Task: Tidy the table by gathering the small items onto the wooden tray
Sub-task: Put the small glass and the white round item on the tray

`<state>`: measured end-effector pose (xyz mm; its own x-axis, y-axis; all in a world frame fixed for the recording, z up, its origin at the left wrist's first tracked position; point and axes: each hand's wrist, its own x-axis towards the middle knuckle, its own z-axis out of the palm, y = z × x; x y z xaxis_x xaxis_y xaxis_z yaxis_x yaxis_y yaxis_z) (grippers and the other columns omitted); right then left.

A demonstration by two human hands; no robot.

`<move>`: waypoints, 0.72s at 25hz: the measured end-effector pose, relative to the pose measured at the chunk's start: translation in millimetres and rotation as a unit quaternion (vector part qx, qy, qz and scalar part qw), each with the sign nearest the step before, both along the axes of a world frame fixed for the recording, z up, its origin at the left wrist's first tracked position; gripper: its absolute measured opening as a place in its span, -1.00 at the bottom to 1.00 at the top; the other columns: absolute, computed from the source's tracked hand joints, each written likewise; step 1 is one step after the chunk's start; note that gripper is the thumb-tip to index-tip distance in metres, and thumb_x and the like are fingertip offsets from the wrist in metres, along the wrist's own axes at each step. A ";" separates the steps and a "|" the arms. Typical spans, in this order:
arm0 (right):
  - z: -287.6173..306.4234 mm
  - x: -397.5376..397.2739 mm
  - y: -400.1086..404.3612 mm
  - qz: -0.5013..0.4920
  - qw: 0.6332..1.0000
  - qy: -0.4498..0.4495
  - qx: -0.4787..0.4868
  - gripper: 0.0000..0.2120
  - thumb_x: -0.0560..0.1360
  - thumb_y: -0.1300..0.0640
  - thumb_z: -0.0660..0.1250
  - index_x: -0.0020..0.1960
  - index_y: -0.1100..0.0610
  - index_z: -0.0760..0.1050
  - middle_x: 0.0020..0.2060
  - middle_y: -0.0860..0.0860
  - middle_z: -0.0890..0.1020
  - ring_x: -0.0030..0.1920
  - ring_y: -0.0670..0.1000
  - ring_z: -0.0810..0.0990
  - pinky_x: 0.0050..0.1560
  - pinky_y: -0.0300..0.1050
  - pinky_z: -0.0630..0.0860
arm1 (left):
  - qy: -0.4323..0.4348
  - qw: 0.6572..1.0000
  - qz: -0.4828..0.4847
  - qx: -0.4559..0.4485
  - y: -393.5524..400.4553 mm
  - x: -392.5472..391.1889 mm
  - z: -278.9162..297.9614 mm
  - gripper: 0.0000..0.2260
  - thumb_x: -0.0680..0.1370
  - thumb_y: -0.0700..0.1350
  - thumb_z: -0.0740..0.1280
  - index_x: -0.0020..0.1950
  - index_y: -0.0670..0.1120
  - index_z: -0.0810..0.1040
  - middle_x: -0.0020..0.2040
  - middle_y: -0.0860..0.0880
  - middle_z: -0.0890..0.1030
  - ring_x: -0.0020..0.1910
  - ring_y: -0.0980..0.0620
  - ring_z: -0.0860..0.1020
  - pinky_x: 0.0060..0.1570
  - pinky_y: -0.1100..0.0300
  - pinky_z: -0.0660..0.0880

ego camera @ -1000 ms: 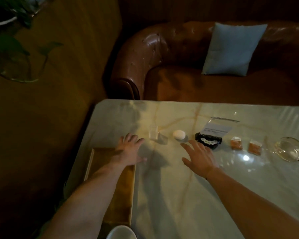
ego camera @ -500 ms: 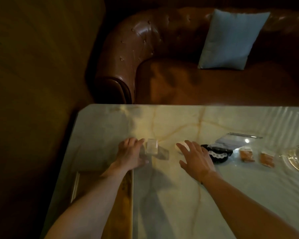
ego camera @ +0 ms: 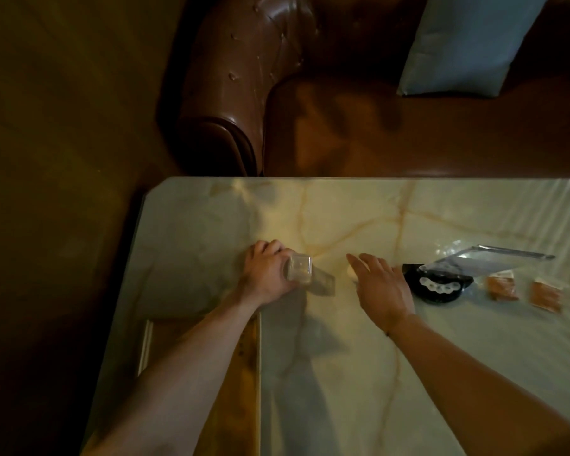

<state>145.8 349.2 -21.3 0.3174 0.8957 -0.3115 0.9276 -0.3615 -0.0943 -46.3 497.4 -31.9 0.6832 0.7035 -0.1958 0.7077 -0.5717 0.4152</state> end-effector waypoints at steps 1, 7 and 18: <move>1.3 -1.4 -2.0 -0.012 1.000 0.013 0.004 -0.42 0.56 0.11 0.19 0.54 0.00 0.10 0.46 0.00 0.30 0.41 0.07 0.30 0.27 0.05 0.36 | 0.002 1.000 0.007 -0.001 -1.4 0.8 -0.9 -0.58 0.31 0.20 0.43 0.13 0.13 0.58 0.06 0.08 0.51 0.11 -0.06 0.40 0.17 0.06 0.29; 6.3 -2.4 -22.1 -0.033 0.999 0.036 0.007 -0.41 0.54 0.04 0.28 0.52 0.05 0.18 0.38 0.01 0.37 0.29 0.10 0.40 0.17 -0.01 0.47 | 0.024 1.000 0.014 0.007 -11.1 -0.8 -2.2 -0.53 0.28 0.24 0.42 0.12 0.08 0.57 0.07 0.05 0.52 0.09 -0.04 0.44 0.06 0.06 0.34; 27.0 -28.2 -63.3 -0.192 0.968 0.153 0.056 -0.48 0.37 0.09 0.51 0.29 -0.07 0.45 0.19 -0.08 0.56 0.16 0.04 0.49 -0.01 -0.07 0.50 | 0.008 0.999 0.019 0.033 -50.3 -23.6 13.1 -0.49 0.26 0.35 0.39 -0.07 -0.06 0.59 -0.07 -0.05 0.61 -0.07 -0.11 0.54 -0.14 0.08 0.47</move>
<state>117.6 286.0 5.6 0.5418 0.7638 -0.3509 0.6497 -0.6454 -0.4017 -69.9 447.1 -18.7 0.6533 0.7401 -0.1593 0.7353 -0.5703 0.3663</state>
